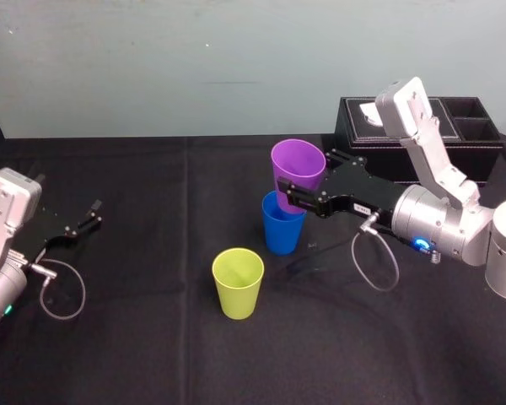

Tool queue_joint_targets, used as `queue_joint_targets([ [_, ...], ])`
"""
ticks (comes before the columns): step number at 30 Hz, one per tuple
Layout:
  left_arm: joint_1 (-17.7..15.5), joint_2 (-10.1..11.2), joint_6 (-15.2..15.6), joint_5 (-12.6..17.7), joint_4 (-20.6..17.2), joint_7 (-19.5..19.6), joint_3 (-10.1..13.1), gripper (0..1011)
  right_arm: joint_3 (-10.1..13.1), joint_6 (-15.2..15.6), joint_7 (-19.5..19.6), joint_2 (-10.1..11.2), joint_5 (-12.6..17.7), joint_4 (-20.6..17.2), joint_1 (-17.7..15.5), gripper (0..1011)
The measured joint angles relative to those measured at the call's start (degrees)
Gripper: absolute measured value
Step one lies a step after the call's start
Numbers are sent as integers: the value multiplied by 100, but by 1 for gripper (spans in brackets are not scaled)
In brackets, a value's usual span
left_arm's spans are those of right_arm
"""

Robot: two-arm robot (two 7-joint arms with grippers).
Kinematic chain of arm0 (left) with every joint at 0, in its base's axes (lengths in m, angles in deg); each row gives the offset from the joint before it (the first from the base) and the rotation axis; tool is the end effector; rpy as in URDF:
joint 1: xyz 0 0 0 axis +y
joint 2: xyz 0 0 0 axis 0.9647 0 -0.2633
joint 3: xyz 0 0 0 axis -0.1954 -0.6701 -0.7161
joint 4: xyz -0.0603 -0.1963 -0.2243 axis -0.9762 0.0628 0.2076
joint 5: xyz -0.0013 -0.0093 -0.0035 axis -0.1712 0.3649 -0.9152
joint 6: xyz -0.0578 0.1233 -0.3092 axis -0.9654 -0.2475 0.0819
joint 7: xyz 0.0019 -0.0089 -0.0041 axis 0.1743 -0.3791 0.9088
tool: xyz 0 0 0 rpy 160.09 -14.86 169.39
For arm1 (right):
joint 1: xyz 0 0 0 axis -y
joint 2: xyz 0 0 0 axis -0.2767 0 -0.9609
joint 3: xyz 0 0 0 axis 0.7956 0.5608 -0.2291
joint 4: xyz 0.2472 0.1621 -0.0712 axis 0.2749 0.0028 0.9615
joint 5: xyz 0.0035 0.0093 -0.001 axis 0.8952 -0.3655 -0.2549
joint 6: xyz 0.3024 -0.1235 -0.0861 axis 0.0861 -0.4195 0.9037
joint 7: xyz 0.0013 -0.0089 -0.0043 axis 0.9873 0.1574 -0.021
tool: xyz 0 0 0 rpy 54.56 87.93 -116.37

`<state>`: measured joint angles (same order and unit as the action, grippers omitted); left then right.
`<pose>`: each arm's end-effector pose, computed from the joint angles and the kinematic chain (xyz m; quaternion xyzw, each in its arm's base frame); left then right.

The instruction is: Stack the three plastic cups sequentially using one hand.

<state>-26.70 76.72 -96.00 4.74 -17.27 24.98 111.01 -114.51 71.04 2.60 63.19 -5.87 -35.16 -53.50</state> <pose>0.3878 0.0829 -0.3191 0.1415 -0.1325 0.5799 0.7913 0.4248 -0.0203 -0.2105 -0.1233 -0.0356 -0.3891 0.9122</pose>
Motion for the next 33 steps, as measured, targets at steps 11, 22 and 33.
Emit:
queue_joint_targets([
  [11,0,0,0,0,0,0,0,1010,-43,1,-7,-129,-87,199,90,734],
  [22,0,0,0,0,0,0,0,1010,-45,-15,-31,-208,-146,378,141,734],
  [33,0,0,0,0,0,0,0,1010,-51,-43,-69,-249,-204,464,165,734],
])
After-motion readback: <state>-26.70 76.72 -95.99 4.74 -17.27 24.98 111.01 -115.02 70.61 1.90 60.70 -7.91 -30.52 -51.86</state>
